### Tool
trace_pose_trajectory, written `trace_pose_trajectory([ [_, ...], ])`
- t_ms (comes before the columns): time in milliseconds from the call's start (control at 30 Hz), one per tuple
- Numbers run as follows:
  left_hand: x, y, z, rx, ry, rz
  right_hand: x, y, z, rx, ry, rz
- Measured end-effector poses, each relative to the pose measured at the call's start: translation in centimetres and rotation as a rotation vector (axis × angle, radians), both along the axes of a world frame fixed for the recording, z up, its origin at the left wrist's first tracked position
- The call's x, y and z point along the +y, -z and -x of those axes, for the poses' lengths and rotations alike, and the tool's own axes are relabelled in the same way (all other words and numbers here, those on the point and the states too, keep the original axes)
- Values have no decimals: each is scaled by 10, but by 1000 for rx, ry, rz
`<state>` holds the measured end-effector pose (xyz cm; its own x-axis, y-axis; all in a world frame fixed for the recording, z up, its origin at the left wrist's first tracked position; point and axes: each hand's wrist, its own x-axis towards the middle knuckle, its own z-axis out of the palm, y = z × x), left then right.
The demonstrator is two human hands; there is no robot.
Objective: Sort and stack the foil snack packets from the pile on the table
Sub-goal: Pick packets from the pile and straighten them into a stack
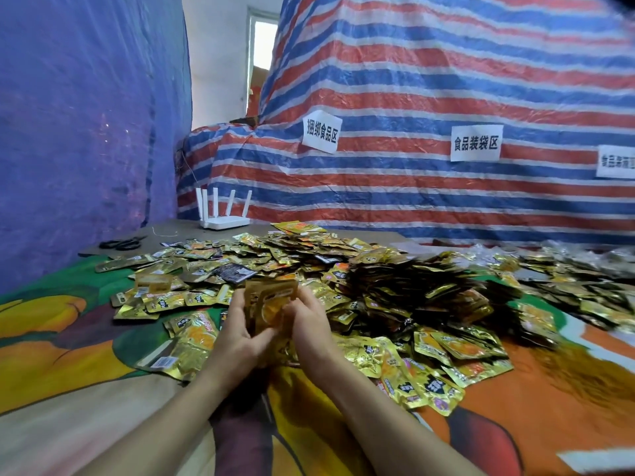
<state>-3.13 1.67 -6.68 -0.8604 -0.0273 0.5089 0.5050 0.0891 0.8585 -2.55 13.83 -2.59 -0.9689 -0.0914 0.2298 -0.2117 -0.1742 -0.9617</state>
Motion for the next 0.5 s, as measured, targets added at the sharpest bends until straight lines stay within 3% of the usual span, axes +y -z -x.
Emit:
trace_pose_trajectory([
  [133,-4,-1,7,-77,48,-125,25,-5,-11,162,104,-428],
  [300,-2,4,8,-149,70,-93,134,-30,-16,368,553,-896],
  [400,-1,4,6,-139,92,-47,212,-34,-20,126,767,-1266],
  [500,1,4,6,-130,81,-47,271,-23,-27,-169,806,-1543],
])
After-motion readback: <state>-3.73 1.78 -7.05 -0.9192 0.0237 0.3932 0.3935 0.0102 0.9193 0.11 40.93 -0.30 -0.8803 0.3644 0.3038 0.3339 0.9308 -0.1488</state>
